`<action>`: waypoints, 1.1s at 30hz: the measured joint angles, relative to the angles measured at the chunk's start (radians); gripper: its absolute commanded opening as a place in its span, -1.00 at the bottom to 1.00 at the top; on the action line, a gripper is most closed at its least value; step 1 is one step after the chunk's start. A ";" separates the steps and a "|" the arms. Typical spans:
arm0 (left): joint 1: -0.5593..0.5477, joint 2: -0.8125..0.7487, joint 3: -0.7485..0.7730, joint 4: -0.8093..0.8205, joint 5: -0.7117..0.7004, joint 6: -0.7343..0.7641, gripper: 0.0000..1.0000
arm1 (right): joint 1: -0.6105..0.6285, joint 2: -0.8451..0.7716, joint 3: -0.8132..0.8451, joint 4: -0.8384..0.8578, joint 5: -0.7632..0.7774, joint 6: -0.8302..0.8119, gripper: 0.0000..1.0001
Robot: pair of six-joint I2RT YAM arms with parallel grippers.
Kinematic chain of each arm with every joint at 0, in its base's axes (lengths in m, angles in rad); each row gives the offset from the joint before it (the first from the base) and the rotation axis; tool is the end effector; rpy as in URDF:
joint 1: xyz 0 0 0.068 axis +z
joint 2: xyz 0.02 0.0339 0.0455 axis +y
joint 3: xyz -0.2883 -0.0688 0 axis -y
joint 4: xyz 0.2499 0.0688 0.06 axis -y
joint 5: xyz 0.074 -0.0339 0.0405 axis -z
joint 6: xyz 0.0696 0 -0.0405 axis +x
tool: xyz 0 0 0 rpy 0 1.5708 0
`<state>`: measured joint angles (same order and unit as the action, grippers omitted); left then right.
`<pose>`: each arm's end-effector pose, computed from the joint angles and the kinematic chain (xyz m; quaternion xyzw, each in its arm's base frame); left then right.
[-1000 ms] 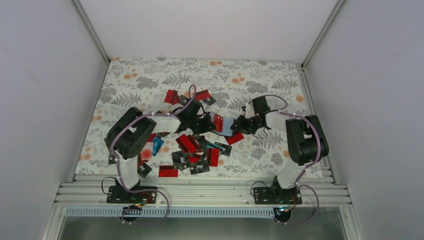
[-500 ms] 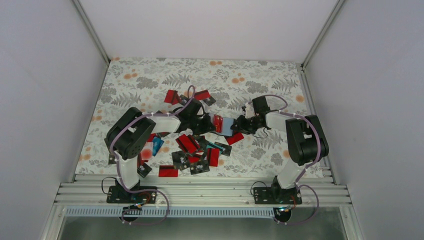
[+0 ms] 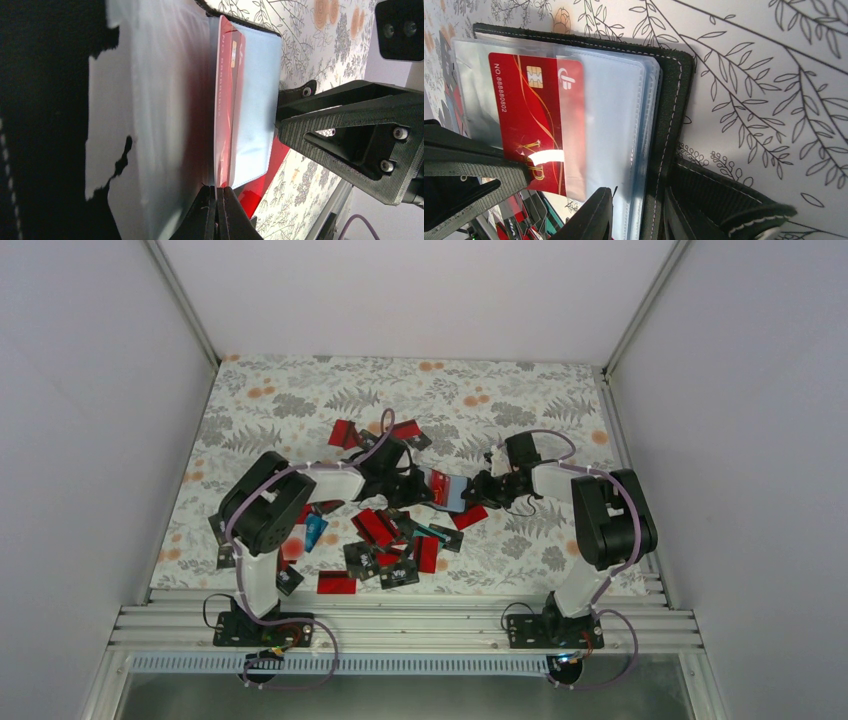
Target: Put the credit cards into the card holder
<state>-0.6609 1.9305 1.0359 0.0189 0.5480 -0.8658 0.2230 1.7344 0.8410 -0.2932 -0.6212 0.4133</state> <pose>0.3015 -0.2804 0.1235 -0.0009 0.9098 -0.4105 0.0610 0.3024 0.1101 0.1198 0.0307 0.9360 0.3418 0.0788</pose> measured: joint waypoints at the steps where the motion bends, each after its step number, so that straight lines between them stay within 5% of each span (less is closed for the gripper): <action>1: 0.000 0.007 0.008 -0.002 0.006 0.006 -0.95 | 0.000 0.000 0.000 0.000 0.000 0.000 -0.42; 27: -0.035 0.117 0.146 -0.073 0.052 0.043 -0.94 | -0.005 0.006 0.003 0.000 -0.017 -0.007 -0.42; 33: -0.055 0.127 0.190 -0.141 0.025 0.071 -0.56 | -0.006 0.007 0.003 0.000 -0.022 -0.007 -0.42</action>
<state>-0.7155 2.0579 1.2259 -0.1223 0.5728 -0.7948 0.2165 1.7416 0.8440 -0.2932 -0.6434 0.4061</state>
